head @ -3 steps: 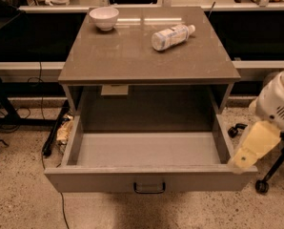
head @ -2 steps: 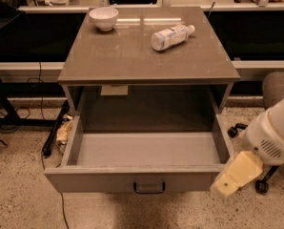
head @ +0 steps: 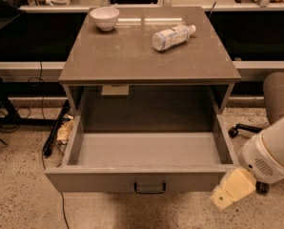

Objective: Close top drawer

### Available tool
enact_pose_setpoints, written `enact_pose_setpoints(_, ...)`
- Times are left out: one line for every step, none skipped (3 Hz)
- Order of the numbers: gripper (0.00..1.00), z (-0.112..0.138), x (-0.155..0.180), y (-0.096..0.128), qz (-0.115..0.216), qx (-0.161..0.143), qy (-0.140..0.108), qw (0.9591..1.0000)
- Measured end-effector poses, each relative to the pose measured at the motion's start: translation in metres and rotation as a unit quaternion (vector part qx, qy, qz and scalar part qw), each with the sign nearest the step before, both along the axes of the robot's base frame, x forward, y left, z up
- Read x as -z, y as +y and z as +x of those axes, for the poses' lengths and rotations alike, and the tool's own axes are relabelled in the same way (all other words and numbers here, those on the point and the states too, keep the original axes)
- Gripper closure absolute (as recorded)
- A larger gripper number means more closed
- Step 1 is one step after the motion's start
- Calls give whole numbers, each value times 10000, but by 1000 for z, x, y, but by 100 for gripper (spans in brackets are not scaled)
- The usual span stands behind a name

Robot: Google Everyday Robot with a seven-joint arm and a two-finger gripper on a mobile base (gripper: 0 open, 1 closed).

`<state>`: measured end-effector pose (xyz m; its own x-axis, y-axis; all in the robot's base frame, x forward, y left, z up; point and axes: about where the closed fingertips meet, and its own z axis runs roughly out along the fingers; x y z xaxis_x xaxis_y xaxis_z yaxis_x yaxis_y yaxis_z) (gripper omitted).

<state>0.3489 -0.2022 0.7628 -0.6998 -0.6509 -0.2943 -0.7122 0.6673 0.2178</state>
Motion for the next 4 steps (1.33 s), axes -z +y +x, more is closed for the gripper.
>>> enact_pose_setpoints(25, -3, 34, -15, 188, 451, 70, 9988)
enact_pose_setpoints(48, 0, 60, -28, 289, 792, 111, 9964)
enact_pose_setpoints(72, 9, 93, -32, 343, 1067, 288, 9933)
enact_pose_setpoints(94, 29, 134, -19, 568, 1319, 314, 9891)
